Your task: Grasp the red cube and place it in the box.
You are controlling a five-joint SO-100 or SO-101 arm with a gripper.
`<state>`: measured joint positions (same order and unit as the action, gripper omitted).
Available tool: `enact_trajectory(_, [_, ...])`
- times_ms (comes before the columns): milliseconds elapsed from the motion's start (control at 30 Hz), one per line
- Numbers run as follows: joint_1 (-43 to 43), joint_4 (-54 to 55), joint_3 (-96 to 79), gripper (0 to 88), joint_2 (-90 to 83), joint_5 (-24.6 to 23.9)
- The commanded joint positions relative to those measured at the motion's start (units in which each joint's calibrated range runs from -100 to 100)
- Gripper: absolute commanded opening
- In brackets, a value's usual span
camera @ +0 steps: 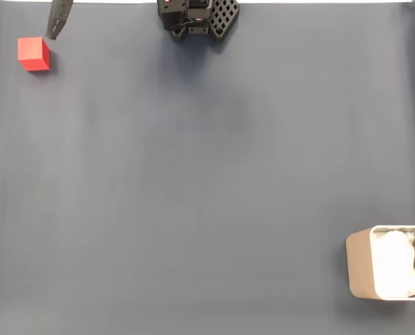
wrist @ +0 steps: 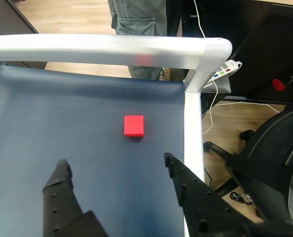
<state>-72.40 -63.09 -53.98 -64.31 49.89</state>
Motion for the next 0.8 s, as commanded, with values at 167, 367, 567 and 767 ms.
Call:
enact_trajectory(167, [0.03,5.96,-0.58,46.9,4.69,-1.61])
enact_trajectory(367, [0.32,10.14,-0.49,47.3,9.71,-2.2])
enact_trajectory(567, [0.39,14.4,-2.32,47.4,13.35,-2.05])
enact_trajectory(767, [0.39,17.84,-4.87,47.6,15.95,-2.0])
